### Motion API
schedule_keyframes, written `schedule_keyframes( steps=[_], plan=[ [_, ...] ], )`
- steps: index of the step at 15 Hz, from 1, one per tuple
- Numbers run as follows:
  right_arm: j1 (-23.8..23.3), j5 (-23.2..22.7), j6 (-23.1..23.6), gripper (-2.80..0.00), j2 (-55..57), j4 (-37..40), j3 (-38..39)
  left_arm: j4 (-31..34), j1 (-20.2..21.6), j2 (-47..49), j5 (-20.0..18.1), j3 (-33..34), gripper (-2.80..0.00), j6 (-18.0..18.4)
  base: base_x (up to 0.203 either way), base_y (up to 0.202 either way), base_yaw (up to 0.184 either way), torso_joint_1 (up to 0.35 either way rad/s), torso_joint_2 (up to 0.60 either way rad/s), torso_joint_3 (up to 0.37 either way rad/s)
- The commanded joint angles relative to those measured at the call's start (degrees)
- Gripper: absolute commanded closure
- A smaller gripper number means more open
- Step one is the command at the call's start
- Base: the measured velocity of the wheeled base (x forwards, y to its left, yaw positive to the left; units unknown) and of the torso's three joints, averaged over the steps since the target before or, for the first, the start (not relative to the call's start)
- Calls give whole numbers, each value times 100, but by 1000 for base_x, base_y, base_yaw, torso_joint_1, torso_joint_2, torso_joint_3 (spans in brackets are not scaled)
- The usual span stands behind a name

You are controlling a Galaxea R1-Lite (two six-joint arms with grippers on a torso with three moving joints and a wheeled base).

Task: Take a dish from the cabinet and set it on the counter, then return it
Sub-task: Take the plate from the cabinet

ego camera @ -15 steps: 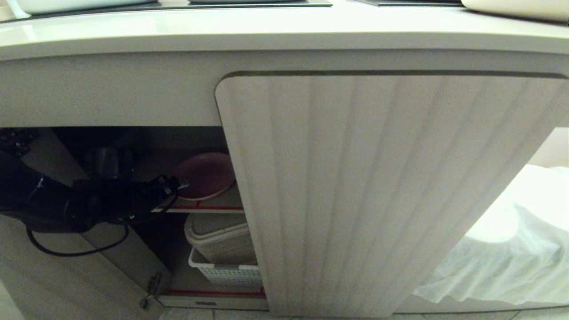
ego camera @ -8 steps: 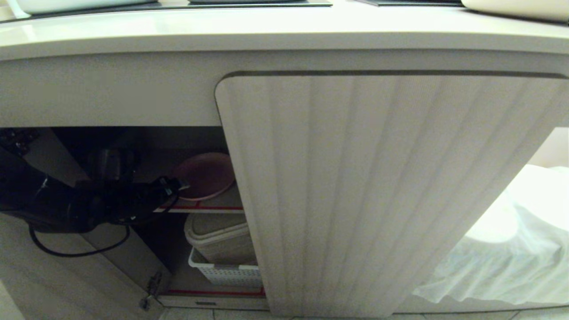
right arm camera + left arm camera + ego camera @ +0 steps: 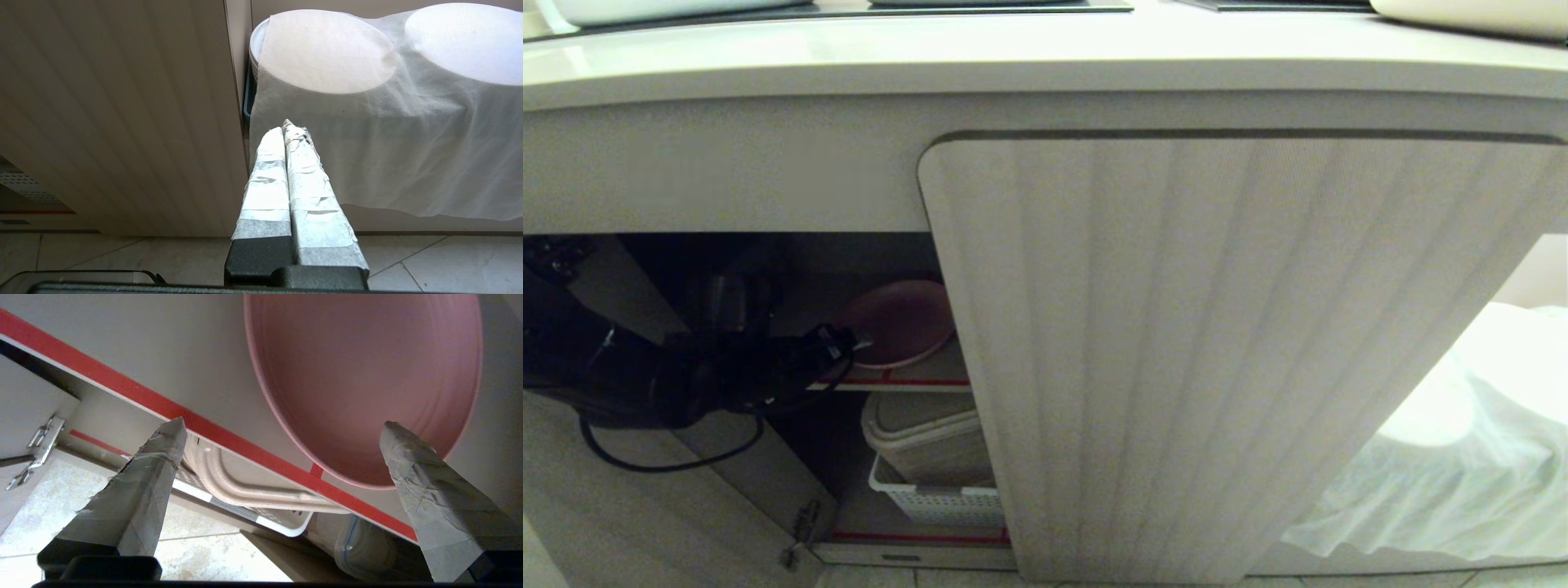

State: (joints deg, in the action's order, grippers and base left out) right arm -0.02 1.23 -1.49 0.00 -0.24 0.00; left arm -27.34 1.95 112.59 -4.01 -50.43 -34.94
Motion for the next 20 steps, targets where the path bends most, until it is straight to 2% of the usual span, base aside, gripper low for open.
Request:
schedule_keyframes(
  steps=[1, 5, 9, 20],
  plan=[
    [2, 0, -1, 0, 0, -2, 0, 7, 7, 50, 6, -35, -280, -22, 0, 0, 0, 0, 0, 0],
    [2, 0, -1, 0, 0, -2, 0, 23, 7, 61, -8, -85, -280, -22, 0, 0, 0, 0, 0, 0],
    [2, 0, -1, 0, 0, -2, 0, 537, 7, 61, -3, -292, -280, -13, 0, 0, 0, 0, 0, 0],
    [-4, 0, 8, 0, 0, -2, 0, 563, 7, 61, -78, -301, -280, -28, 0, 0, 0, 0, 0, 0]
  ],
)
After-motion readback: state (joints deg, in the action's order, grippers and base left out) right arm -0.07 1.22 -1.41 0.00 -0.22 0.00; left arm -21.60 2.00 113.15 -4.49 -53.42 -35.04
